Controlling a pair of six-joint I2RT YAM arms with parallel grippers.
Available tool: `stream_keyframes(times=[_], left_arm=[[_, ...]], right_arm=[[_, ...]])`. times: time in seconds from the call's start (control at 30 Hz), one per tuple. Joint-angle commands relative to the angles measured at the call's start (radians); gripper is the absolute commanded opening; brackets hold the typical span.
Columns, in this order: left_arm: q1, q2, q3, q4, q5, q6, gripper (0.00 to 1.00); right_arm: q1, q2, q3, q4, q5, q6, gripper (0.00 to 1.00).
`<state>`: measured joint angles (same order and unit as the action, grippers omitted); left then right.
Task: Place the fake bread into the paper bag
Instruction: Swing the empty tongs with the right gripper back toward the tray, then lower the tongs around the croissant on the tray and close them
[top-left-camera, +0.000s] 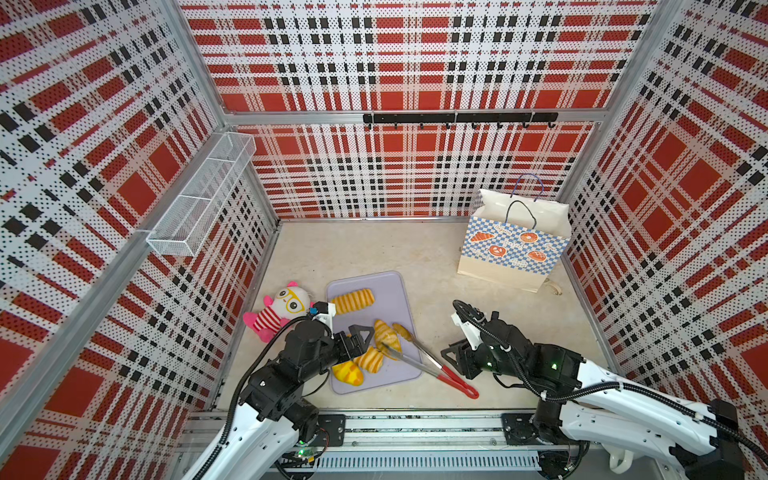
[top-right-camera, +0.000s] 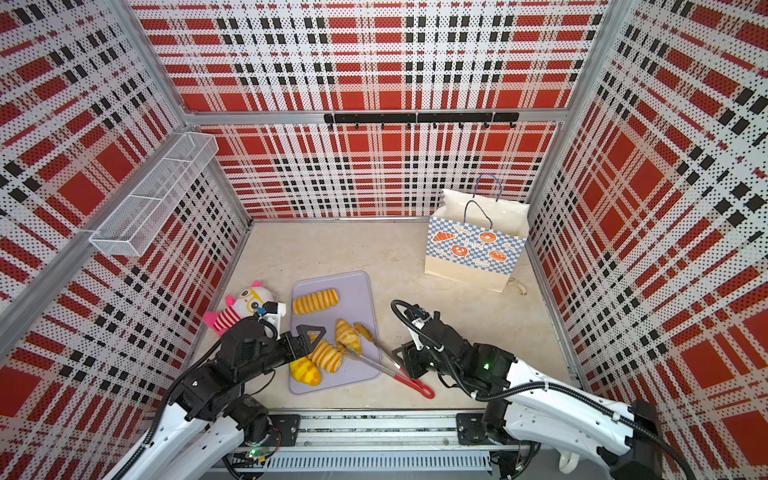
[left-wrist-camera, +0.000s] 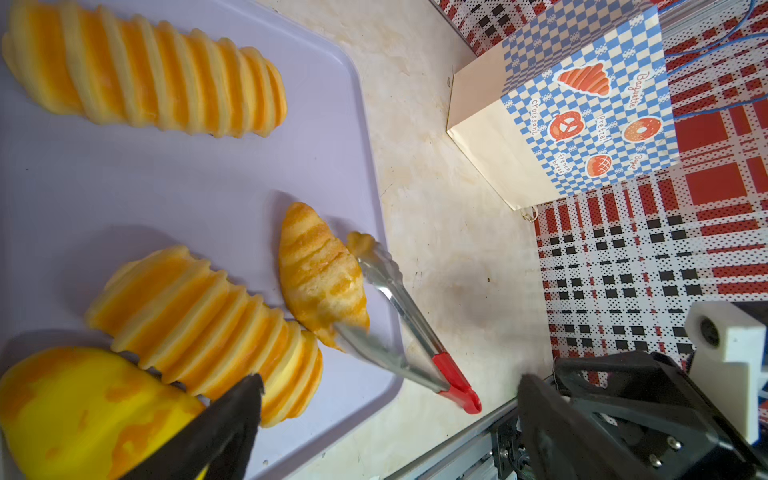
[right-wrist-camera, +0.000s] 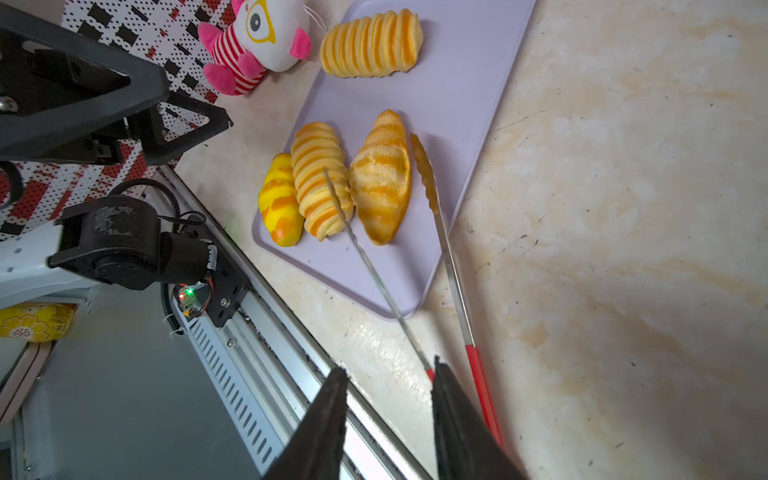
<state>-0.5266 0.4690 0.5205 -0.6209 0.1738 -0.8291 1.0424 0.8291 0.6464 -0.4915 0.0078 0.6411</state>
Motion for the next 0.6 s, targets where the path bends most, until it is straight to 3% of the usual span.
stream_keyframes(times=[0.0, 0.13, 0.27, 0.47, 0.57], left_arm=[[0.007, -0.006, -0.008, -0.006, 0.01, 0.012, 0.98], [0.005, 0.007, -0.007, 0.002, 0.019, 0.018, 0.98], [0.003, 0.02, -0.014, 0.001, 0.039, 0.021, 0.98], [-0.022, 0.02, -0.013, 0.002, 0.032, 0.021, 0.98], [-0.035, 0.028, -0.013, 0.003, 0.031, 0.021, 0.98]], right_arm=[[0.007, -0.022, -0.041, 0.051, 0.045, 0.032, 0.42], [0.014, 0.032, -0.054, 0.049, 0.032, -0.04, 0.49], [0.103, 0.129, -0.047, 0.034, 0.102, -0.12, 0.57], [0.166, 0.255, -0.055, 0.03, 0.182, -0.122, 0.66], [0.177, 0.282, -0.074, 0.07, 0.151, -0.134, 0.67]])
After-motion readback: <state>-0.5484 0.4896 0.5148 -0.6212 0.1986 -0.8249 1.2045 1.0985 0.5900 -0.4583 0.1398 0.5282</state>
